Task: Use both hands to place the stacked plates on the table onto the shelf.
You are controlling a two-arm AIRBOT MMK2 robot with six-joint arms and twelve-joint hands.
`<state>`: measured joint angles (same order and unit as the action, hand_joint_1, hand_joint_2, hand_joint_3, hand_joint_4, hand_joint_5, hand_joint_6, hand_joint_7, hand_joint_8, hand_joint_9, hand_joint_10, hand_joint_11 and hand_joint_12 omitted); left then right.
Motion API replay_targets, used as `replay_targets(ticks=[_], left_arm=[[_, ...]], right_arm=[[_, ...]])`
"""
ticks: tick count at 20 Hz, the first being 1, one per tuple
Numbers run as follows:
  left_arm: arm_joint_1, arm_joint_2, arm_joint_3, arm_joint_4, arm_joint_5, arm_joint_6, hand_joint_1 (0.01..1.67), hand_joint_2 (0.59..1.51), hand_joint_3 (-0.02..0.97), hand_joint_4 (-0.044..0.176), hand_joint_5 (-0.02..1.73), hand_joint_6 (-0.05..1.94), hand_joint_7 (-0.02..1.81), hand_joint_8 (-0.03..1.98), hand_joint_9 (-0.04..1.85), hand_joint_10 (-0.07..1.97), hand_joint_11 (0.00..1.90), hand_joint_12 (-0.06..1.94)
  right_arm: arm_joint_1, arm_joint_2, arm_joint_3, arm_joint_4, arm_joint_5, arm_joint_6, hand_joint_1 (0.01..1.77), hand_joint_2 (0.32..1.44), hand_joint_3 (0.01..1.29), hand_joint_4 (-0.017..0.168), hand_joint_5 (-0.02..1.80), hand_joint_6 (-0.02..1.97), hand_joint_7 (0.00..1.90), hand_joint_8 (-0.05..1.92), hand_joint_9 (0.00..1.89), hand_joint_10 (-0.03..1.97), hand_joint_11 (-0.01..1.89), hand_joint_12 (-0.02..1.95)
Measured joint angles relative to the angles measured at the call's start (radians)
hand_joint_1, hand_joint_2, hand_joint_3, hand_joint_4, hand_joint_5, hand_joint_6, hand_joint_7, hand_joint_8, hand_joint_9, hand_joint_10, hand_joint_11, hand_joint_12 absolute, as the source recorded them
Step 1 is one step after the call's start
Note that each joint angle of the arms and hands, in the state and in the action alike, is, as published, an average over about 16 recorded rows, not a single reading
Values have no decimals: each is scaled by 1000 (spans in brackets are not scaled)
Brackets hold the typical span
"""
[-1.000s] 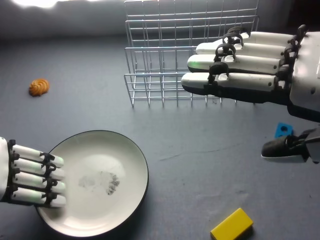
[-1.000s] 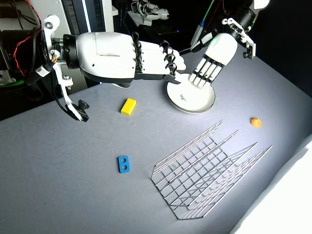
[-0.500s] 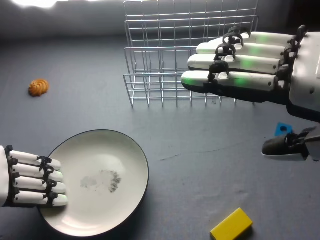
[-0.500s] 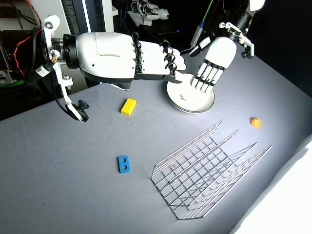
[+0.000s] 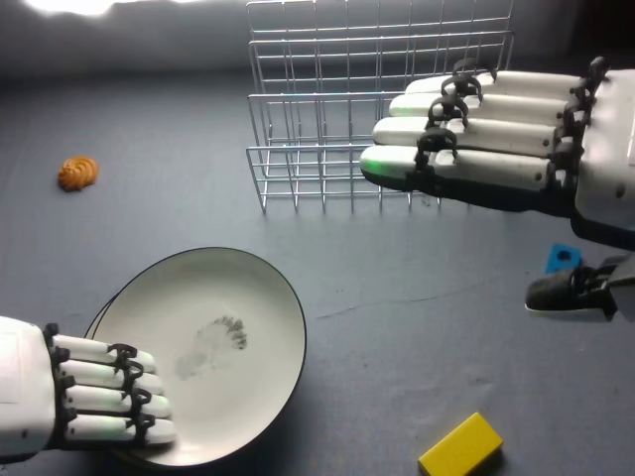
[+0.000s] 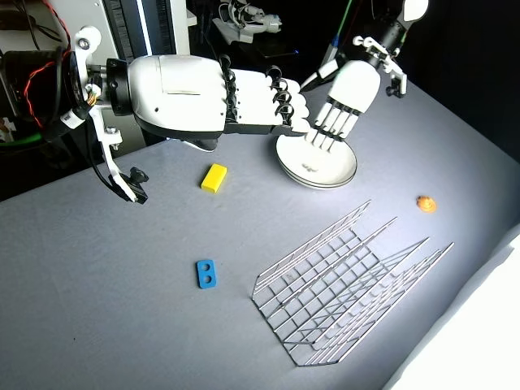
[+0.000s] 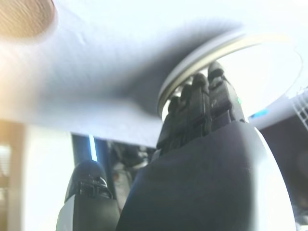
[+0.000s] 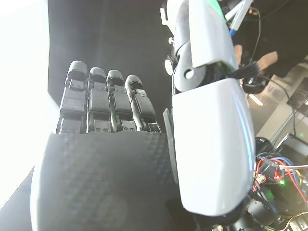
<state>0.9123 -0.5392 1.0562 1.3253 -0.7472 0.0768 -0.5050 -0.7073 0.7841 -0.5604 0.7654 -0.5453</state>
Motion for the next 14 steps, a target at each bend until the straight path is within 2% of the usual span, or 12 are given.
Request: replay_targets(ticks=[7,14], left_arm=[[-6,-23,-64,-75,39,2,12,1048,21,-9,28,-24,39,-8,39,-8,30,31],[-27,-58,-101,-124,68,7,12,1047,21,-9,30,-22,39,-6,26,-14,25,18]], right_arm=[[-2,-28,10,0,-3,-35,1305,941,19,5,16,19,12,14,16,4,15,22],[16,-133,60,-12,-42,-86,1317,938,19,5,23,18,13,14,15,5,20,88]])
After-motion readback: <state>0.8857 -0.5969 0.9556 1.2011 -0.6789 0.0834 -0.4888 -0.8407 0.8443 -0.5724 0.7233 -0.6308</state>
